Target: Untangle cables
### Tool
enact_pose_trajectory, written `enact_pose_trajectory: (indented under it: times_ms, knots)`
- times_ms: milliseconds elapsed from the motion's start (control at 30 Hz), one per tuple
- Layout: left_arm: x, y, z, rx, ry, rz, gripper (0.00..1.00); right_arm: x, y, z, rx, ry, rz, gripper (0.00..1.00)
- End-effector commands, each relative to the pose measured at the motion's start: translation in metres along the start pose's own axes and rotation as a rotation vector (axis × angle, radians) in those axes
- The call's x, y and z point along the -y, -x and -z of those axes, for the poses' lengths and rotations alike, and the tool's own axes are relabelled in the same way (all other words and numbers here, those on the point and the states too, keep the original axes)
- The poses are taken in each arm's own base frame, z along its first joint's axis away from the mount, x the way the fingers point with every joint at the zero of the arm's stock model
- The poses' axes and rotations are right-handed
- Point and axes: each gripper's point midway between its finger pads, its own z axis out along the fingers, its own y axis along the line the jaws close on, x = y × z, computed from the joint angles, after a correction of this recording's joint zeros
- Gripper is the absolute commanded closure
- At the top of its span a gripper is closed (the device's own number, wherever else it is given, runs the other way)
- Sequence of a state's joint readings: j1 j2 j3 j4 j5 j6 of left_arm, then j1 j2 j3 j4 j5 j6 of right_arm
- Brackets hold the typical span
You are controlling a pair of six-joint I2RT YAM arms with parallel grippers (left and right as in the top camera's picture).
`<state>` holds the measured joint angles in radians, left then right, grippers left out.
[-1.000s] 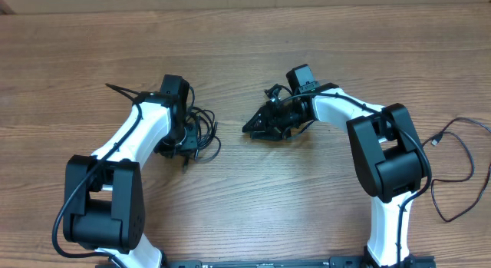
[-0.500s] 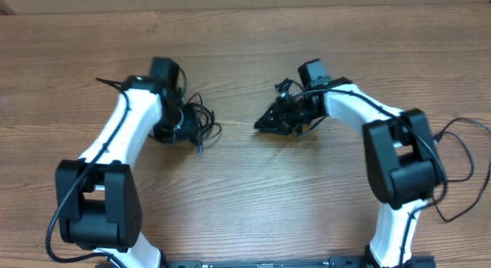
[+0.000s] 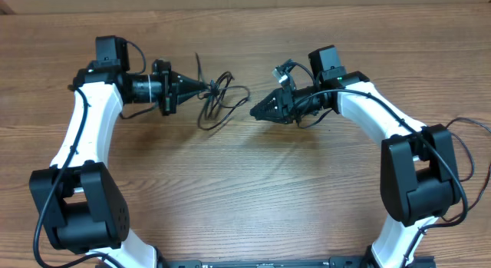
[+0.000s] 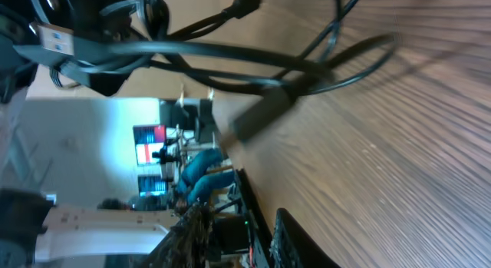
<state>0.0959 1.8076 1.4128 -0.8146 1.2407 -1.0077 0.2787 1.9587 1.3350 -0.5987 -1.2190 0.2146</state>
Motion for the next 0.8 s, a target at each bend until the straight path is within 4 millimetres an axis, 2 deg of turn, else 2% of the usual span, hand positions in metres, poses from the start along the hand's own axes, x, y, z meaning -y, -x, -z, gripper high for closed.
enact_pose_trajectory:
  times_ms: [0,133,200,333,467,533,567,633,733,767]
  knots:
    - [0.03,-0.031,-0.007,-0.185,-0.081,0.144,0.96,-0.029,-0.002,-0.004,-0.018,0.073,0.109,0.71]
    - [0.04,-0.04,-0.016,-0.234,-0.084,0.151,0.96,-0.048,0.01,0.002,0.018,0.09,0.05,0.71]
    - [0.047,-0.045,-0.018,-0.266,-0.092,0.133,0.96,-0.071,0.017,0.009,0.001,0.178,-0.044,0.72]
    - [0.064,-0.049,-0.018,-0.294,-0.114,0.05,0.96,-0.1,0.03,0.013,-0.023,0.25,-0.102,0.73]
    - [0.069,-0.057,-0.016,-0.344,-0.115,0.046,0.96,-0.113,0.039,0.017,-0.005,0.268,-0.054,0.73]
    - [0.078,-0.048,-0.016,-0.286,-0.131,0.011,0.96,-0.114,0.046,0.021,0.03,0.265,-0.031,0.72]
    - [0.081,-0.052,-0.01,-0.306,-0.14,-0.03,0.95,-0.111,0.052,0.023,0.061,0.253,-0.073,0.72]
    - [0.084,-0.062,-0.018,-0.312,-0.124,-0.009,0.96,-0.111,0.054,0.023,0.073,0.248,-0.082,0.72]
    - [0.091,-0.042,-0.026,-0.191,-0.151,-0.036,0.96,-0.109,0.057,0.021,0.09,0.239,-0.09,0.71]
    - [0.088,-0.044,-0.026,-0.202,-0.143,-0.008,0.96,-0.109,0.057,0.021,0.09,0.239,-0.093,0.71]
